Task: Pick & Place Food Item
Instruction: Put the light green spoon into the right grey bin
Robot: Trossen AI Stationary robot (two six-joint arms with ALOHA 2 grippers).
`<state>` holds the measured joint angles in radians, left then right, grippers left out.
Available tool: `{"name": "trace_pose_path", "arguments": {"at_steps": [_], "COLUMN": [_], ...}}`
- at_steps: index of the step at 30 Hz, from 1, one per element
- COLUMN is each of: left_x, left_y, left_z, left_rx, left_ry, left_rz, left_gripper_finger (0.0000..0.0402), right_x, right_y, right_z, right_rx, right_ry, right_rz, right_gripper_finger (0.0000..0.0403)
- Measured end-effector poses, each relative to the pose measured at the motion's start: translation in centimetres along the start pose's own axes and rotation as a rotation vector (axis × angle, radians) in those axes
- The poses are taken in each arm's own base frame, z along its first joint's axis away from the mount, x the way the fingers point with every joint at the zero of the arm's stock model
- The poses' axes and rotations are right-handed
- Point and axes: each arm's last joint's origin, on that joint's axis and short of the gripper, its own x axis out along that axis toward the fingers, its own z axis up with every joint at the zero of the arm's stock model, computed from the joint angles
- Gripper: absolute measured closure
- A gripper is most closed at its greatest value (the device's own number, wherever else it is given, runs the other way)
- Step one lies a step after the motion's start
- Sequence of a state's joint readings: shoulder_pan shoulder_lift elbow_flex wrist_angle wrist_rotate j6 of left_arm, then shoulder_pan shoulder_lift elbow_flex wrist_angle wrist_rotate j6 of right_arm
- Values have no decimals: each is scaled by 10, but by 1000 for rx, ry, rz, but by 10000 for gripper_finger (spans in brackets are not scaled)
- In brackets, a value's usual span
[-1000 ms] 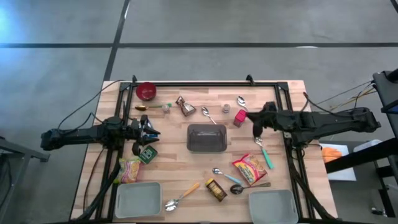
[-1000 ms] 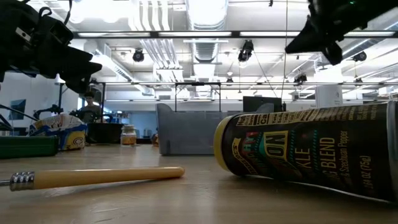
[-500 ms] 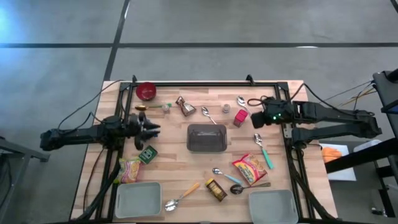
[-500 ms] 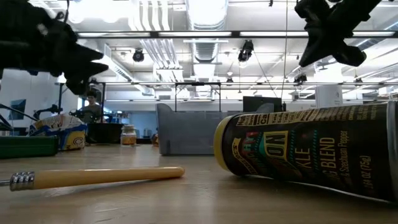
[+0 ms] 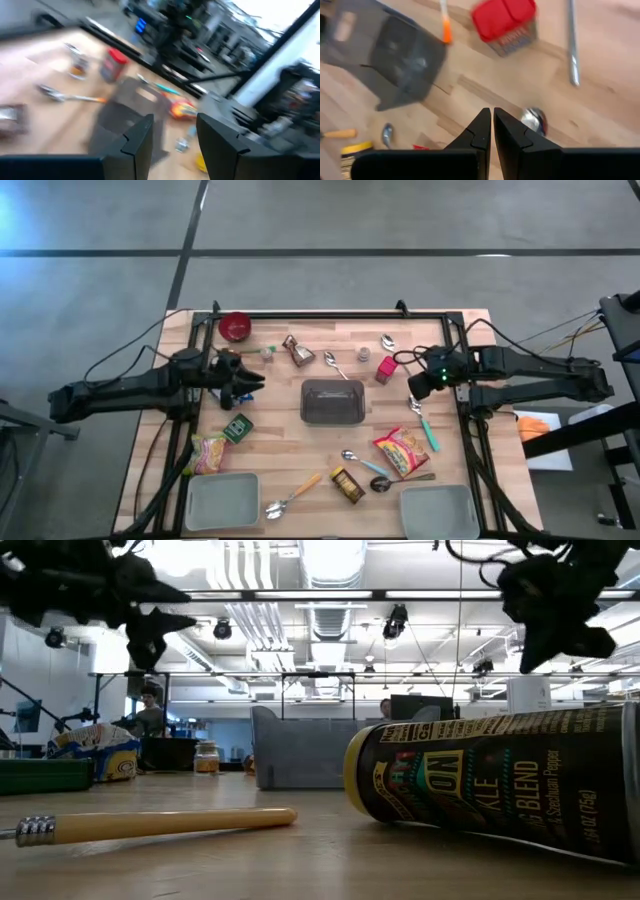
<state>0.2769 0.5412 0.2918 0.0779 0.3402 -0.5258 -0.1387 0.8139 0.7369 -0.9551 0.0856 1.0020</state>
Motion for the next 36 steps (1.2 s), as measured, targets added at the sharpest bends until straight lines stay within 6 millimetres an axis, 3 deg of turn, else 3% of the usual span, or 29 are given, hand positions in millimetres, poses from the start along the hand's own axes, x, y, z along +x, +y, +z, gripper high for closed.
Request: {"name": "trace_pose_path", "arguments": {"at_steps": [6, 13, 22, 36], "left_x": [11, 15, 15, 15], "left_y": [-12, -25, -24, -24], "left_z": [27, 51, 51, 52], "left_rx": [-120, -106, -110, -110], "left_ry": [51, 13, 17, 11], "left_rz": [-82, -107, -104, -97], "left_gripper_finger": [249, 249, 249, 249], "right_x": [10, 11, 12, 14], "right_y": [-4, -4, -3, -3], "right_z": [-4, -4, -5, -5], "right_rx": [67, 131, 162, 68], "right_ry": [15, 18, 37, 44], "right_rz": [-26, -24, -11, -21], "right_gripper_finger": [383, 383, 383, 383]}}
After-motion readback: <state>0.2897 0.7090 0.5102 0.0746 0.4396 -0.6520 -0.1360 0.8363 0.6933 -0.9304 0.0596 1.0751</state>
